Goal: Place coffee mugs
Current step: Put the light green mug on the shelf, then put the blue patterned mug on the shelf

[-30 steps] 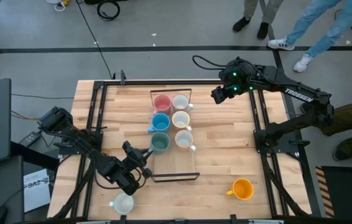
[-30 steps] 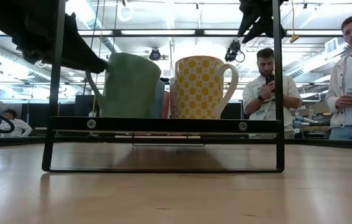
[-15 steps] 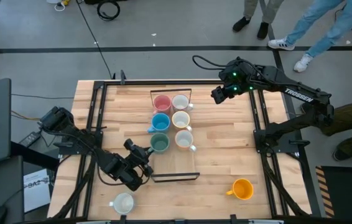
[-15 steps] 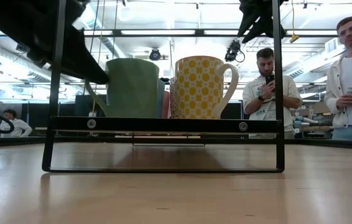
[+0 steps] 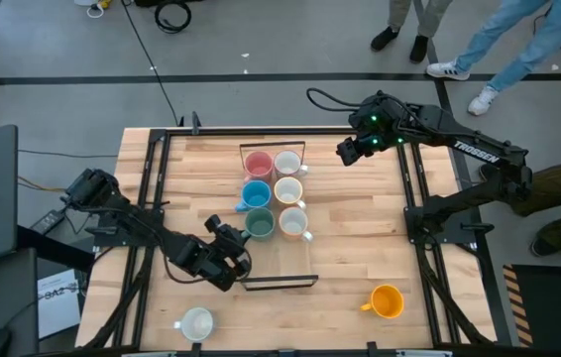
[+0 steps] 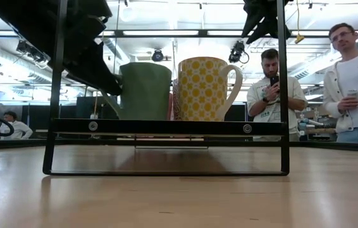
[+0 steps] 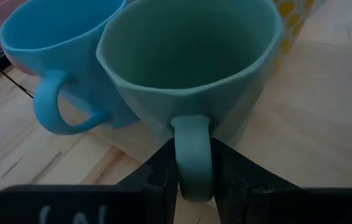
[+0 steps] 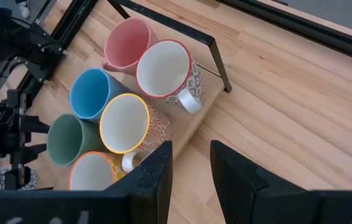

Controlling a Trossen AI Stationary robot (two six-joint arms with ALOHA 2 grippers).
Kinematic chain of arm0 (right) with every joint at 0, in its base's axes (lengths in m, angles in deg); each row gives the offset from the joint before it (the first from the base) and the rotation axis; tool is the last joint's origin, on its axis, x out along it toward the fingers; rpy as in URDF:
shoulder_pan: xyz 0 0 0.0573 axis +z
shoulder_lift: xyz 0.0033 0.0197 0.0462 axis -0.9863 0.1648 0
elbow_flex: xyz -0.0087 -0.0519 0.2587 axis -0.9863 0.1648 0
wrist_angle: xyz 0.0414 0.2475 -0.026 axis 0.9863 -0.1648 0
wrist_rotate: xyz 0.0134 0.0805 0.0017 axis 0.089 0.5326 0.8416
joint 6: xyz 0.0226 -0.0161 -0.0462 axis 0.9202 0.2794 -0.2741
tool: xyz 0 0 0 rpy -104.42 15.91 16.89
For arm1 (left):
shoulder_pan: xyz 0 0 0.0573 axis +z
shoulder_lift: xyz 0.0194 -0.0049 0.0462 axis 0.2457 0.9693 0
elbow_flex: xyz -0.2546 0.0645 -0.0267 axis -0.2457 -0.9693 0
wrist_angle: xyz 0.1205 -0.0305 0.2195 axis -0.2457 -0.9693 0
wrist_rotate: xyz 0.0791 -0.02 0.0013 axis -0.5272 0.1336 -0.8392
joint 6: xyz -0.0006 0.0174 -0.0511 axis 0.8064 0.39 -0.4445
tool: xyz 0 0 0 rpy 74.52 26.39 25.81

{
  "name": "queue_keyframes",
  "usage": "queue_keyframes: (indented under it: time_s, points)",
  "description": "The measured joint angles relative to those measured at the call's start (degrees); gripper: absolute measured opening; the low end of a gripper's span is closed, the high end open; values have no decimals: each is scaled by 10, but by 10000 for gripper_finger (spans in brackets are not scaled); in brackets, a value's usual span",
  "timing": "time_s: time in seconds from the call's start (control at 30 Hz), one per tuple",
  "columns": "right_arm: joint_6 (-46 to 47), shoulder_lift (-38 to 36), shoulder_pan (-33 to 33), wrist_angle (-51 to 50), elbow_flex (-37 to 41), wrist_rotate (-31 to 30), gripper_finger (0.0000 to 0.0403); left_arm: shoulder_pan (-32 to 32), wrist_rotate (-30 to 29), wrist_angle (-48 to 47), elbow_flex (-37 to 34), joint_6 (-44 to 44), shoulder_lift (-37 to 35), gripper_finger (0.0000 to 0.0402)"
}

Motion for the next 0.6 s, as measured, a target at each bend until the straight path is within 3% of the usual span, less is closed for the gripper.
queue_keyframes:
  time_s: [0.23,0.6]
  points:
    - [0,0,0,0,0,0,114,0,0,0,0,10,0,106]
    - [-9,0,0,0,0,0,114,-6,19,-12,11,25,-5,222]
